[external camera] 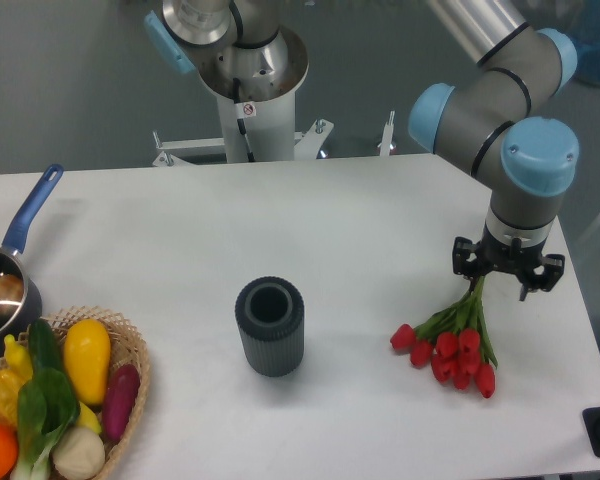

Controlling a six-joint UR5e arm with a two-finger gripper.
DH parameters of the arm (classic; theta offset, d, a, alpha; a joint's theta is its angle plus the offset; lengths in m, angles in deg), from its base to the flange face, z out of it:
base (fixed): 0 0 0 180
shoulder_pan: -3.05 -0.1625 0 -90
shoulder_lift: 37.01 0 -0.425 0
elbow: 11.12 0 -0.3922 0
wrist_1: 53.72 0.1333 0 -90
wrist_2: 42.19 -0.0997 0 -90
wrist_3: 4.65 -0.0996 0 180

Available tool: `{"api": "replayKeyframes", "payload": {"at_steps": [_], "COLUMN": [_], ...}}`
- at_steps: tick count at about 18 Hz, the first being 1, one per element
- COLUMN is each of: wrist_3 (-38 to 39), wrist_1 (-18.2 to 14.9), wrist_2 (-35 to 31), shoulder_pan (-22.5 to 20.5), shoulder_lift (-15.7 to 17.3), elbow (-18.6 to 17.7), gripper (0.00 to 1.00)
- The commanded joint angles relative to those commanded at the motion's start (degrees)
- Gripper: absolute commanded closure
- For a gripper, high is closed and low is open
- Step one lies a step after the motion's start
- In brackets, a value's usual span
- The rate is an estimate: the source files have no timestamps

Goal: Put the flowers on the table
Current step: 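Open the gripper to release the tulip stems and lift it away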

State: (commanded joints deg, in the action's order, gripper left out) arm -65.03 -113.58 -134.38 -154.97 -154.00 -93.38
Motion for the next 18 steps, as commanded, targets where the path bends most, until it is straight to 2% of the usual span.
{"api": "replayKeyframes", "payload": {"at_steps": [3,5,6,8,18], "wrist_3": [-7.3,-15.8,-17.0,-17.2,-17.3], "wrist_1": [2.2,2.5,2.6,3.9,4.1], "wrist_2": [0.3,0.0,0.1,0.1,0.3], "shoulder_pan": [-3.5,-3.7,-3.6,-3.4,-3.4], "shoulder_lift": [-0.8,-1.8,-1.9,-1.9,-1.8], "elbow": [-0.9,-1.3,-2.1,-3.0,-3.2], "gripper": [0.00,0.00,0.00,0.00,0.00]}}
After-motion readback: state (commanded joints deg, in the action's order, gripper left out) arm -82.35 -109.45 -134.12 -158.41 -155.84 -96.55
